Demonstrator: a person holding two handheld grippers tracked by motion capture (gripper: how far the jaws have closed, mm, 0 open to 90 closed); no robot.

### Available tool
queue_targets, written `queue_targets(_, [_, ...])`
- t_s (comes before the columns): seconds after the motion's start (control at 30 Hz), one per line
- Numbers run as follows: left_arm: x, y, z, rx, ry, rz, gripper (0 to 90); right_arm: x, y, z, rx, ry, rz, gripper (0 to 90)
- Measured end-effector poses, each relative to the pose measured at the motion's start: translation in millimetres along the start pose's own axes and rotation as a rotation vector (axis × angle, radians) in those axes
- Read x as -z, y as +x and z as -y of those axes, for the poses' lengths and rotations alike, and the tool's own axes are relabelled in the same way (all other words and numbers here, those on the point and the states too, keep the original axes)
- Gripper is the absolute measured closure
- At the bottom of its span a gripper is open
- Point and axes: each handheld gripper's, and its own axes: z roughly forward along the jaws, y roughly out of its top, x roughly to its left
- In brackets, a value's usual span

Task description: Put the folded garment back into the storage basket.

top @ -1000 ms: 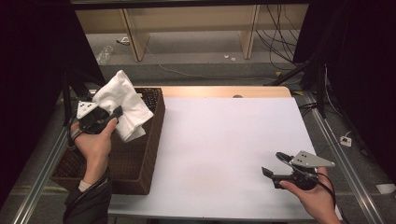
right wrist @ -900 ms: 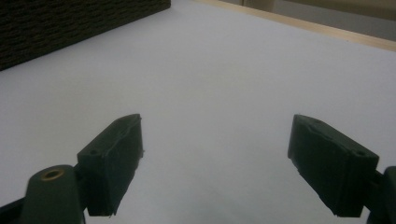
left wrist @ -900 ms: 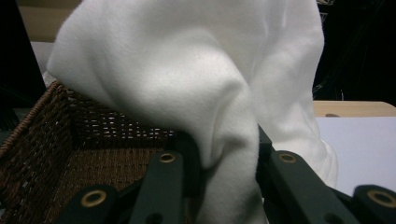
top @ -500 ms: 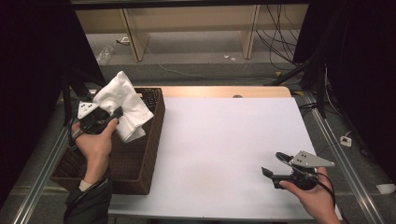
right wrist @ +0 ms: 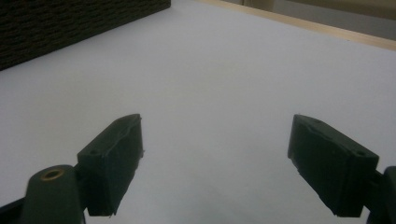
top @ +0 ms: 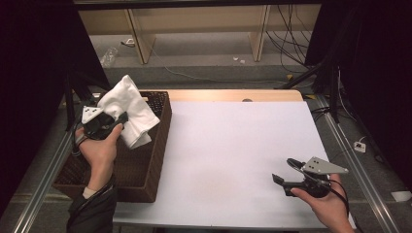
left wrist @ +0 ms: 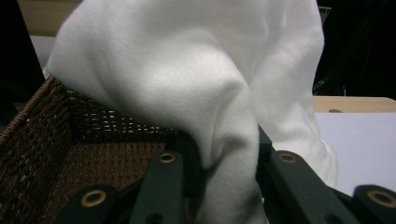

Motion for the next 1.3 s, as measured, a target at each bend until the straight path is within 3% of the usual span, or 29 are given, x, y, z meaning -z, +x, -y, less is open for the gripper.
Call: queue_targets(1.3, [-4.9,3.7,5.1,0.006,0.025,-0.005,73.6,0.7,0.1,-0.2,0.0,0.006,0.002,18.7])
